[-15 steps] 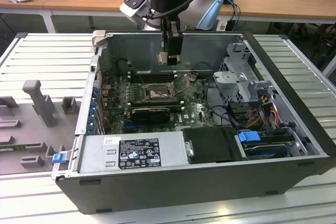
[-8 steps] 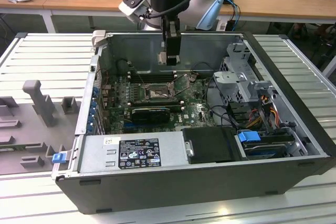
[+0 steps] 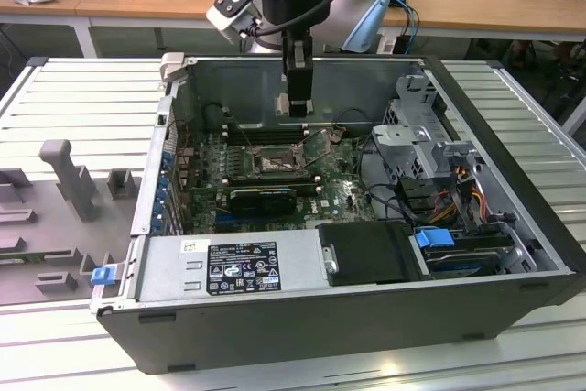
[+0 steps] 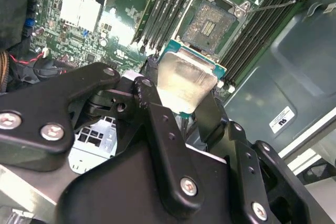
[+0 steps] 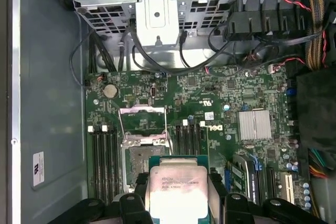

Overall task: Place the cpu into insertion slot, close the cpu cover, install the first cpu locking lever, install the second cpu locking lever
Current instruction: 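Place the cpu into insertion slot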

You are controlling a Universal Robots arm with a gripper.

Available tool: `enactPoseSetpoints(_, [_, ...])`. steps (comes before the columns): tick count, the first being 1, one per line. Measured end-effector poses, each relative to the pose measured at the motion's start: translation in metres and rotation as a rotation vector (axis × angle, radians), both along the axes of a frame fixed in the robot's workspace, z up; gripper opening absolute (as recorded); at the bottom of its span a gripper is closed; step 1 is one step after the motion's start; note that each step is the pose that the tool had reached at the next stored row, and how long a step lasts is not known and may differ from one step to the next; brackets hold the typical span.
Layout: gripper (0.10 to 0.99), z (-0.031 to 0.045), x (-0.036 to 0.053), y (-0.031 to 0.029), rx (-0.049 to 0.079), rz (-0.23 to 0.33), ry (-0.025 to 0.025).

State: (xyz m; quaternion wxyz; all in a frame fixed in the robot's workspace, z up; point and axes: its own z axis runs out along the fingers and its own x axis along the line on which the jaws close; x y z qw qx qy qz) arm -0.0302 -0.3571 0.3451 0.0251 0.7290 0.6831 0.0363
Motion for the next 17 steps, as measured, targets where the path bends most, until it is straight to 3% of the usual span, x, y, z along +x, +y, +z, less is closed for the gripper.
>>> enactPoseSetpoints(6, [0.529,-0.0068,0.0000,0.0000,0.000,0.004,-0.0010])
enactPoseSetpoints(17, [0.529,-0.0103,0.0000,0.0000,0.000,0.016,-0.0009])
